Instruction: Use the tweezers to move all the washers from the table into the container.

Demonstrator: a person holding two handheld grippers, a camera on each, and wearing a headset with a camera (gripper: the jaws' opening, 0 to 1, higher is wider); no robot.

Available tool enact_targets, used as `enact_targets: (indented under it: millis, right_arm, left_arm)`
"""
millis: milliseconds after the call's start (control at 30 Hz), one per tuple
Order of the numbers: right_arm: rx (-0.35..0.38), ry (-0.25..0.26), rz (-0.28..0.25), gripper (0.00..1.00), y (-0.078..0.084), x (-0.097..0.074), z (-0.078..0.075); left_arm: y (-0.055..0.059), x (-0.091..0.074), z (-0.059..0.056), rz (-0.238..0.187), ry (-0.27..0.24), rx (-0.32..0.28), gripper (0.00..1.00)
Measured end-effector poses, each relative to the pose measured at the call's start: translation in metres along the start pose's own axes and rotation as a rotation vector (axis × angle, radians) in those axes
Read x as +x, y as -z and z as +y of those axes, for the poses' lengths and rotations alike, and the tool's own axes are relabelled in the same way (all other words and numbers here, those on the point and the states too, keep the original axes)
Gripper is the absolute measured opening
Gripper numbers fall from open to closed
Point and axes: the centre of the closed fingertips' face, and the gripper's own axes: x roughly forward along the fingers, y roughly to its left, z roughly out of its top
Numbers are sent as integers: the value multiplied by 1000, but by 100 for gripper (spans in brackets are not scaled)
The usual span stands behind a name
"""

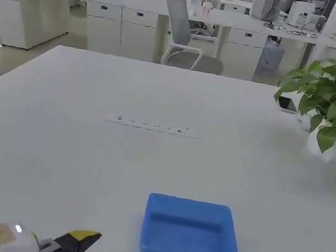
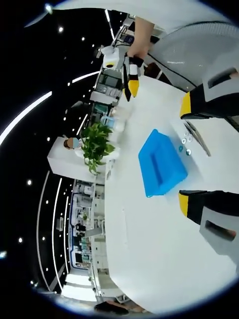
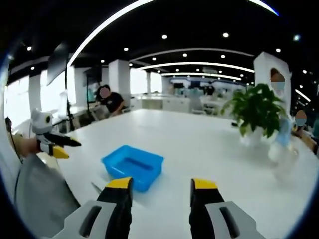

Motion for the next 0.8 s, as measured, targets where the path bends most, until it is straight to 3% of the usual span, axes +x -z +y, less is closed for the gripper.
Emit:
enact_targets:
  millis: [100,133,167,267,433,600,800]
  right_arm:
    - [-72,-92,49,26,6,15,25]
    - [-80,-117,54,23,6,19,32]
    - [-77,-166,68,22,9,24,44]
    - [-83,-241,91,20,16,36,62]
    - [-120,-345,139,15,26,56,89]
    - [-170,-428,208,13,42,69,108]
    - [-303,-499,324,11,70,76,122]
  left_arm:
    - [15,2,2,89,37,32,50]
    - [17,3,3,97,43,37,48]
    - [20,3,5,113,48,41,46]
    - [30,5,12,178,65,62,39]
    - [38,9,17,228,90,82,34]
    - [50,11,22,294,113,108,28]
    - [65,12,28,382,142,154,25]
